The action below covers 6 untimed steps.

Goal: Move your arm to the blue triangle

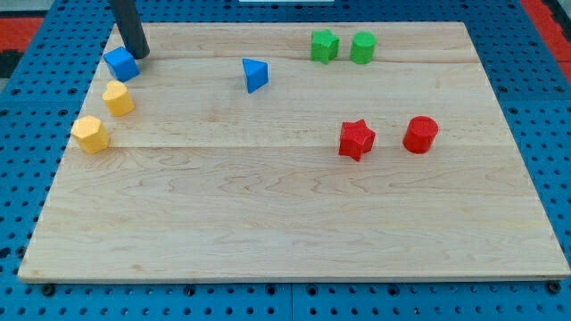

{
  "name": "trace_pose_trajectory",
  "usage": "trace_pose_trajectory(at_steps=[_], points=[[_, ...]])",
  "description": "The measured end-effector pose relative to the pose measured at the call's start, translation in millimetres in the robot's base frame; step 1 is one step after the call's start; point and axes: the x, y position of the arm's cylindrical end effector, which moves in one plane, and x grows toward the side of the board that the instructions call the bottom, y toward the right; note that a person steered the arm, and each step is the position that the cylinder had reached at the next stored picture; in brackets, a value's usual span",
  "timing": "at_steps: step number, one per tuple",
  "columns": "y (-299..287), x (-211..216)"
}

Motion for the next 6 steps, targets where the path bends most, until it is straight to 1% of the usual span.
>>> trace_pose_trajectory(at_steps=[1,2,3,4,5,6], points=[[51.0,7.5],[97.7,52.6],[130.0,100.6],[221.0,80.8],[185.6,23.3],[79.0,3.6]])
